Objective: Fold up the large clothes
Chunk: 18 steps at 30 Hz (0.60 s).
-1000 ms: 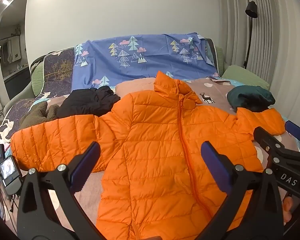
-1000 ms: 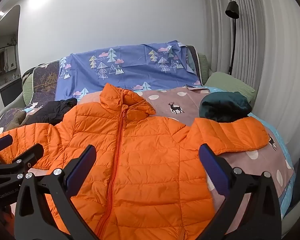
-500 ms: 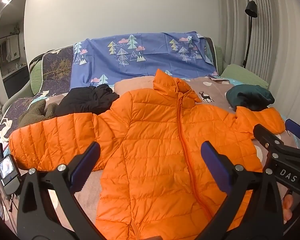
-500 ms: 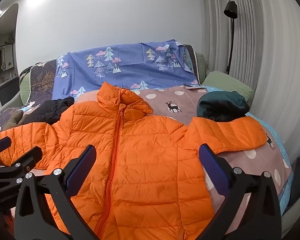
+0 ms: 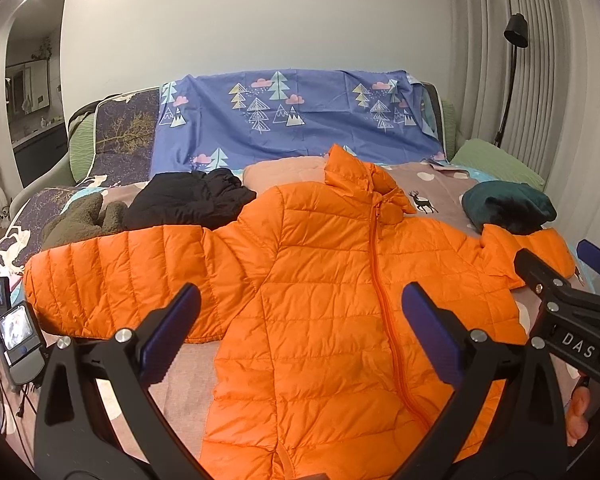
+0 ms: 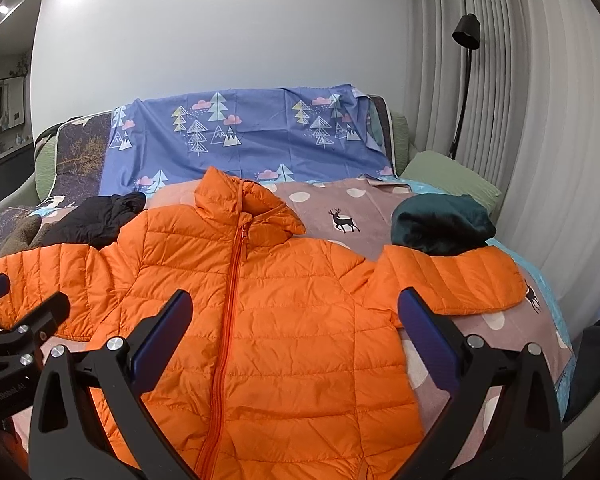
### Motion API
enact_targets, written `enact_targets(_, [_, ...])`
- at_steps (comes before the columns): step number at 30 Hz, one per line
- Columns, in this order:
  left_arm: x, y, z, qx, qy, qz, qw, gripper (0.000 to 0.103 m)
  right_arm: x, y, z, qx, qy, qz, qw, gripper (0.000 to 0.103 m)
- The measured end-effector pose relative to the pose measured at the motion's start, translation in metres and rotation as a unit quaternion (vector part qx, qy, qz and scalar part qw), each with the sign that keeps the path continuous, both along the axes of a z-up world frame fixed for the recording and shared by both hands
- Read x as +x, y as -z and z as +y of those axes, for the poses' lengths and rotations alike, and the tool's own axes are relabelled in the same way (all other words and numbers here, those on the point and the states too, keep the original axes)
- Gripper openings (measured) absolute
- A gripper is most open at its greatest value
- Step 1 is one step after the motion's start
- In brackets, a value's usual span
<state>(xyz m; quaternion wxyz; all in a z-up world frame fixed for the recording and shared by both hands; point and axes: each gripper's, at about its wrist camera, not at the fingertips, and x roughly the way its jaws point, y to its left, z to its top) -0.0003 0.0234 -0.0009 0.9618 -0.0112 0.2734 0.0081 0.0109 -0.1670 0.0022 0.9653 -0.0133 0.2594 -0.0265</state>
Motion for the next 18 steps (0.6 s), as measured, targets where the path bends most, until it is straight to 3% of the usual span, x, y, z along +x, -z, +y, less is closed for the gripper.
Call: enact_targets(18, [0.0029,0.0007,-0.0047,0.004,0.007,0.001,1.0000,0.101,0.0028,0.0049,-0.0024,0.005,0.005,0.004,1.000,0.102])
